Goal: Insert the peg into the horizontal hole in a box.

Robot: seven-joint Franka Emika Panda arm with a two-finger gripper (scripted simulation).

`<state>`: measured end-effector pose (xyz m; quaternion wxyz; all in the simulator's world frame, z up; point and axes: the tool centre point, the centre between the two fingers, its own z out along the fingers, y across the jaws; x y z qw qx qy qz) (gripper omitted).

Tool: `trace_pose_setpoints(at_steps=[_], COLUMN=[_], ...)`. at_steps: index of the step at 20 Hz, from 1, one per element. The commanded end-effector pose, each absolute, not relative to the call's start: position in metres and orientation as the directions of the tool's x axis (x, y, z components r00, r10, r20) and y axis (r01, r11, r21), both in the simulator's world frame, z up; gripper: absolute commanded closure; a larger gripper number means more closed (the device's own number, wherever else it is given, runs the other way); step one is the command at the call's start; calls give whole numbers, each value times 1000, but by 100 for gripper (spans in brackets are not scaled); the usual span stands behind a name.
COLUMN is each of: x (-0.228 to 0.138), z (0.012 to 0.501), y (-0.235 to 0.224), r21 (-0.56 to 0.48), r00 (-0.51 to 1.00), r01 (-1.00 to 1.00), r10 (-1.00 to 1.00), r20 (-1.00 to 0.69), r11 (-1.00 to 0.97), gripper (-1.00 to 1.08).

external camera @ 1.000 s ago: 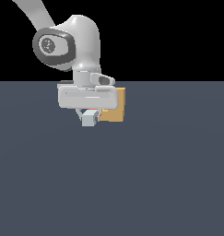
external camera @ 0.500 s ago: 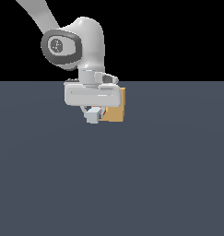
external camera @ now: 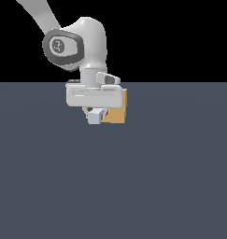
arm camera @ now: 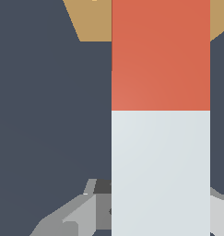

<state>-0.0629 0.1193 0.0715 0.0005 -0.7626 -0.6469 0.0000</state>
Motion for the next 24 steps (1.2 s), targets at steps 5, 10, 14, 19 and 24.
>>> trace_pose_setpoints(at_steps=[5,10,14,19,24], x=[-62,-59,-55,-50,-48], z=[72,72,72,73,73], y=[123,144,173,199,205], r21=[0,0,1,2,2], r00=[163,163,163,163,163], r01=[987,987,987,987,987], r10=[987,987,987,987,987], r20=[1,1,2,2,2], r11=[-163,-163,-163,-163,-163], gripper=[108,108,108,108,108])
